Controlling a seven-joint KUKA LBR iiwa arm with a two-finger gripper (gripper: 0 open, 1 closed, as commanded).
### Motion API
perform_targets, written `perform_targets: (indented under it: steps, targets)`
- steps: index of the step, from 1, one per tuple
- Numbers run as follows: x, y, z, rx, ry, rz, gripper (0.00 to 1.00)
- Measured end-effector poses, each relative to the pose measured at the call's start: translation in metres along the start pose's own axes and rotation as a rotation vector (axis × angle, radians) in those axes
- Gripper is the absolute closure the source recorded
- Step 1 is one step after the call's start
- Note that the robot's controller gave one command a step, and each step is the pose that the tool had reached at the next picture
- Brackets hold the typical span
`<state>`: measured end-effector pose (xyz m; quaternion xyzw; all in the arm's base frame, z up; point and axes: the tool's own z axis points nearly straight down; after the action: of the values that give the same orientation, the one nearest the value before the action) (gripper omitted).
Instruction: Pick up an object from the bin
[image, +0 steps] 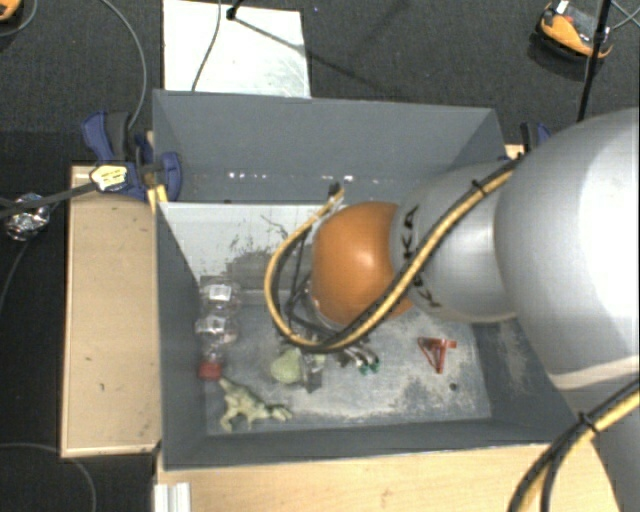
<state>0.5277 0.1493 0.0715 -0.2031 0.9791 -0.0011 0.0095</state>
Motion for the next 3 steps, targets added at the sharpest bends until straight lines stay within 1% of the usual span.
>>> perform_targets:
  steps: [1, 2, 3]
  targets:
    - [-0.007, 0.004, -0.01, -0.001, 0.0, -0.019, 1.0]
    - [-0.02, 0.014, -0.018, 0.0, -0.004, -0.036, 1.0]
    - [-0.016, 0.029, -0.076, -0.001, -0.002, -0.056, 1.0]
